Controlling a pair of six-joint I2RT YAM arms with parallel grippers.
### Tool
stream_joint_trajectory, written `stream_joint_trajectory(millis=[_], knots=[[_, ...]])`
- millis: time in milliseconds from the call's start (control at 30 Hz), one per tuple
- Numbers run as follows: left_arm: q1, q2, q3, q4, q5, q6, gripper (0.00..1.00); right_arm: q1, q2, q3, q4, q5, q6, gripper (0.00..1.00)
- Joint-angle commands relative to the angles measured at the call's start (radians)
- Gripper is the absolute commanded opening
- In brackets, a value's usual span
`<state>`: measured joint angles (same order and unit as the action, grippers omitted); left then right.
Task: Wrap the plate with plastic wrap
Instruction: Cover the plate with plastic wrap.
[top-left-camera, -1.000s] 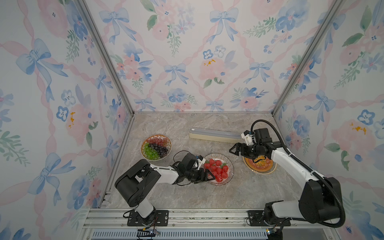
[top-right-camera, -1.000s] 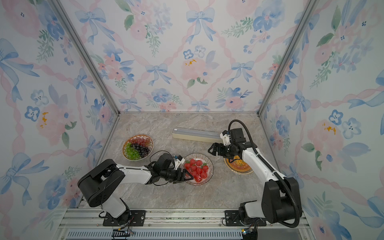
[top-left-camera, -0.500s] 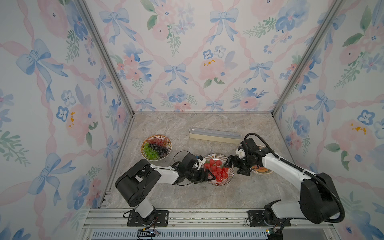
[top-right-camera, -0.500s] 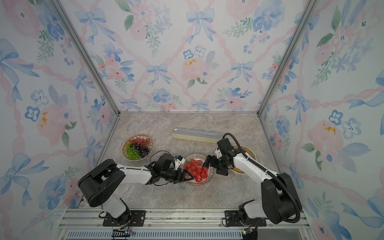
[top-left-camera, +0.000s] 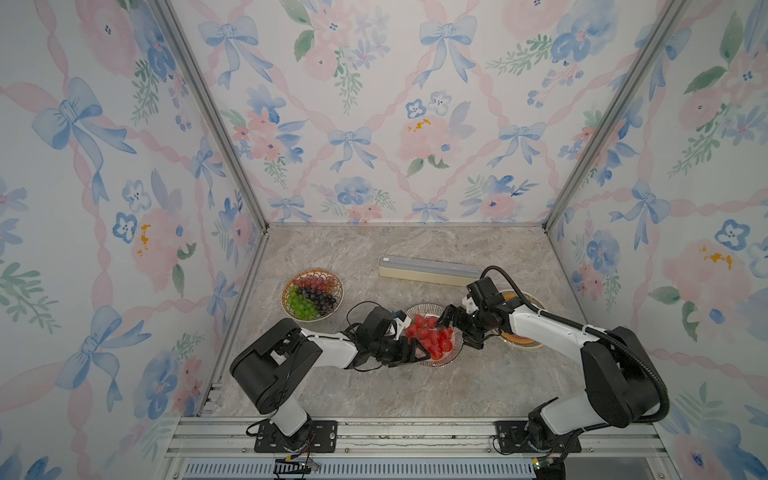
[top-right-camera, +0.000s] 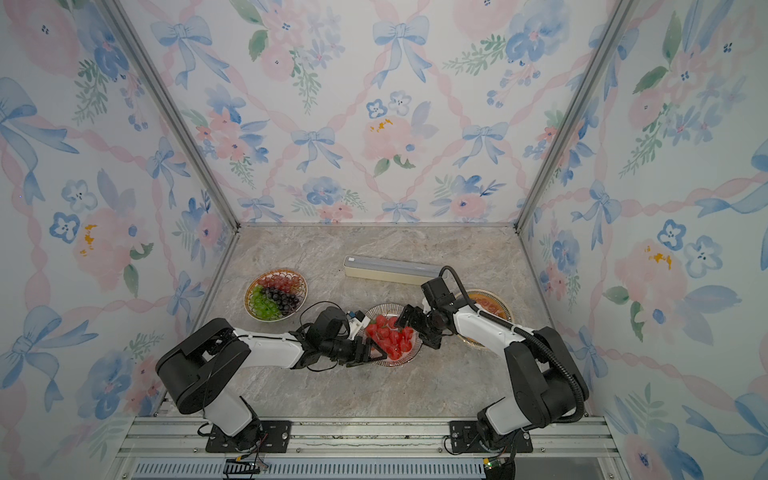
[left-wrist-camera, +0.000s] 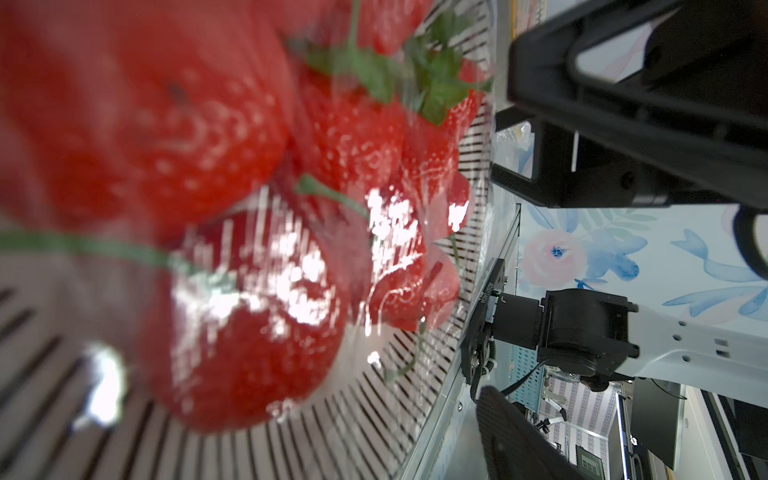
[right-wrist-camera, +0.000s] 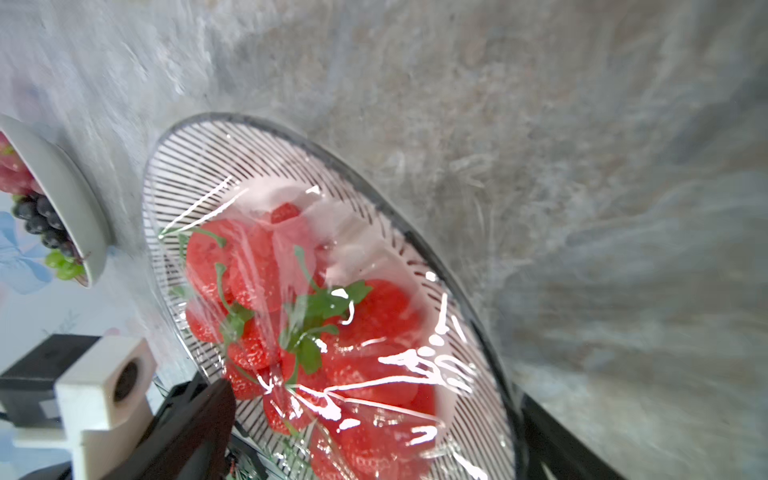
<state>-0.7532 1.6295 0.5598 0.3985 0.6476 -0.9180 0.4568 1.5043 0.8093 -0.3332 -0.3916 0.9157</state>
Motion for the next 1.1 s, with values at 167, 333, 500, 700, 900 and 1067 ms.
stream_joint_trajectory(millis=[167,333,500,700,900,1067], knots=[[-0.011,-0.015,-0.014,0.033,-0.05,0.009,0.8,-0.075,-0.044,0.014,-0.17,0.084,-0.054,0.97],[-0.011,-0.02,-0.031,0.033,-0.071,0.005,0.81,-0.051,-0.106,-0.017,-0.245,0.103,-0.042,0.97],[-0.011,-0.015,-0.021,0.033,-0.059,0.008,0.81,0.035,-0.102,-0.059,-0.113,0.042,0.081,0.97],[-0.012,-0.01,-0.019,0.033,-0.054,0.013,0.8,0.069,-0.053,-0.03,0.034,0.034,0.161,0.97],[-0.008,-0.03,-0.027,0.033,-0.081,0.019,0.83,0.059,-0.019,0.007,0.106,0.044,0.192,0.97],[0.021,-0.052,-0.073,0.025,-0.113,0.012,0.9,-0.014,-0.044,-0.053,0.04,0.072,0.153,0.97]])
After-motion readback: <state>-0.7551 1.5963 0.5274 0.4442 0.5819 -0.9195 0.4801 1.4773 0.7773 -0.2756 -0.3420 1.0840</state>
